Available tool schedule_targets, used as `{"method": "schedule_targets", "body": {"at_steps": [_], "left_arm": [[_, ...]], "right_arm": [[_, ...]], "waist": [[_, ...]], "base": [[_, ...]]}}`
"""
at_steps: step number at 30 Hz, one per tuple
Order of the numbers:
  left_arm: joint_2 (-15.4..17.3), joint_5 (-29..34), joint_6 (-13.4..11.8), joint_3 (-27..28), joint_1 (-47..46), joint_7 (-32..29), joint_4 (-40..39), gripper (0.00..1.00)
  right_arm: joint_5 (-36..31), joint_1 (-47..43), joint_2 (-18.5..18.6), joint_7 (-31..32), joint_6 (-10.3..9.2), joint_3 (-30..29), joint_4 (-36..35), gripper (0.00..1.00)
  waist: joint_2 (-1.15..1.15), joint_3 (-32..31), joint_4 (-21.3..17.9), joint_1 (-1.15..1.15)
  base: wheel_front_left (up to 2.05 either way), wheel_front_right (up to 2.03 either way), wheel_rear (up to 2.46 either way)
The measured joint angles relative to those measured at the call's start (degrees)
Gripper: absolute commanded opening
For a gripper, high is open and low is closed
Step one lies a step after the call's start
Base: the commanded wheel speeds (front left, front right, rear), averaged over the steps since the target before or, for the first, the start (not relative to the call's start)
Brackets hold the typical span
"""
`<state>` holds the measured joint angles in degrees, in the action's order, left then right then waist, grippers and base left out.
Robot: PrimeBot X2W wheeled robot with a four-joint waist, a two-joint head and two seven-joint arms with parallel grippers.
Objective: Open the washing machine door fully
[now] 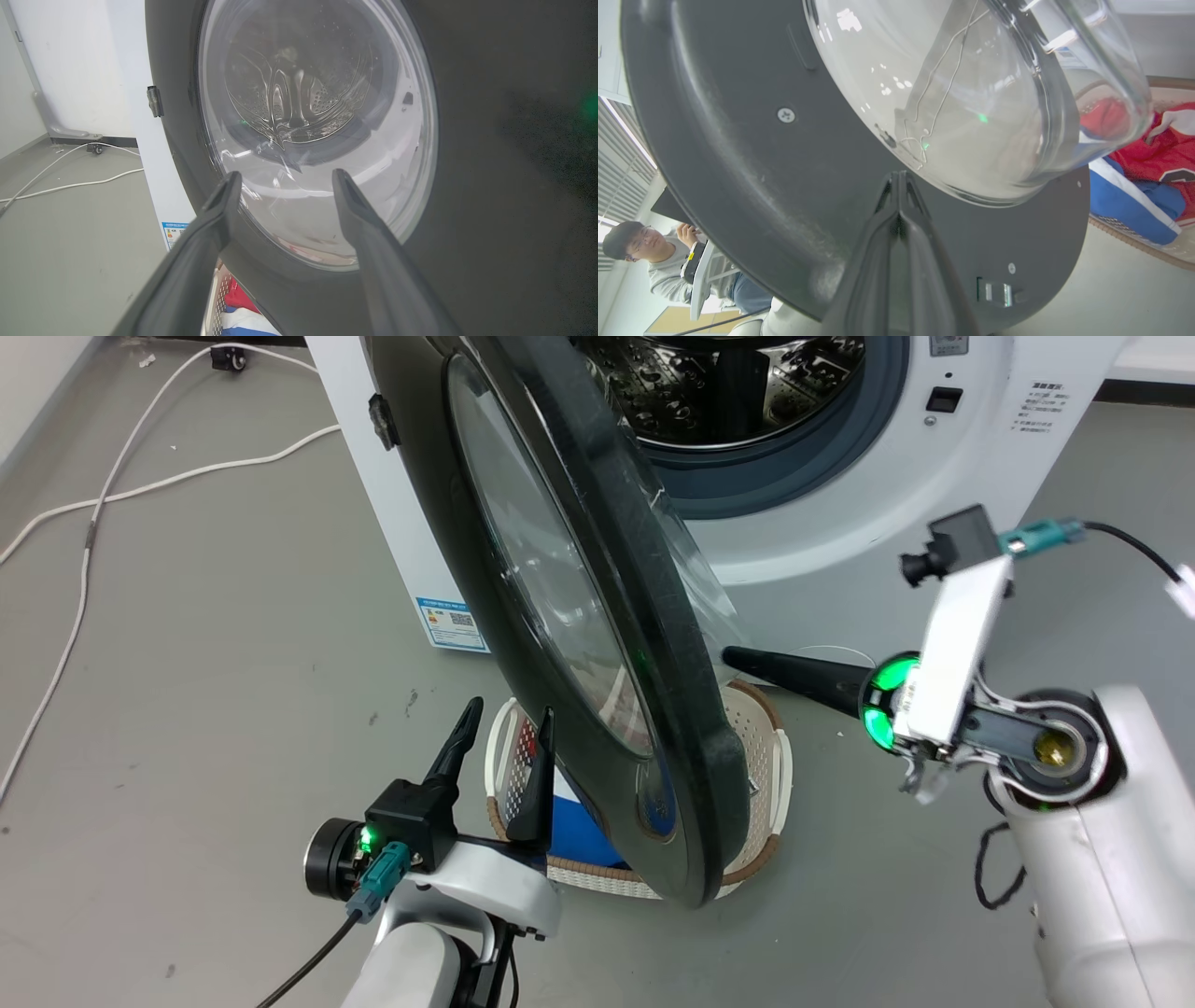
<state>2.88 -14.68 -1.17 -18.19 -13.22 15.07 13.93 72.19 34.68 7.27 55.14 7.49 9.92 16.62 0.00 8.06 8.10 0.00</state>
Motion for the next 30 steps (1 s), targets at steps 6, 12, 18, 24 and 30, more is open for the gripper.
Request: {"method": "schedule_targets", "body": {"at_steps": [6, 12, 18, 24, 30], "left_arm": [[0.0, 0.7, 0.1, 1.1, 0.4, 0.0, 0.4, 1.0], [0.0, 1.9, 0.1, 3.3, 1.5, 0.0, 1.0, 1.0], [0.0, 2.8, 0.6, 5.6, 2.4, 0.0, 1.2, 1.0], [0.0, 4.0, 1.5, 7.7, 3.4, 0.0, 1.6, 1.0], [0.0, 5.1, 2.2, 9.4, 4.6, 0.0, 2.0, 1.0]], "right_arm": [[-0.8, -5.9, 2.4, -8.9, 0.0, -4.2, -5.4, 0.0], [-2.7, -13.9, 4.8, -19.7, 0.0, -8.4, -9.6, 0.0], [-9.0, -22.2, 6.4, -34.7, 0.0, -12.6, -12.6, 0.0], [-20.9, -28.1, 5.6, -50.6, 0.0, -14.4, -12.7, 1.0], [-38.2, -31.8, 3.4, -61.5, 0.0, -19.3, -13.5, 1.0]], "waist": [[0.0, -0.5, -1.1, 0.0], [0.0, -1.6, -2.9, 0.0], [0.0, -2.2, -4.4, 0.0], [0.0, -3.1, -5.6, 0.0], [0.0, -4.7, -6.8, 0.0]], "base": [[0.0, 0.0, 0.0], [0.0, 0.0, 0.0], [0.0, 0.0, 0.0], [0.0, 0.0, 0.0], [0.0, 0.0, 0.0]]}}
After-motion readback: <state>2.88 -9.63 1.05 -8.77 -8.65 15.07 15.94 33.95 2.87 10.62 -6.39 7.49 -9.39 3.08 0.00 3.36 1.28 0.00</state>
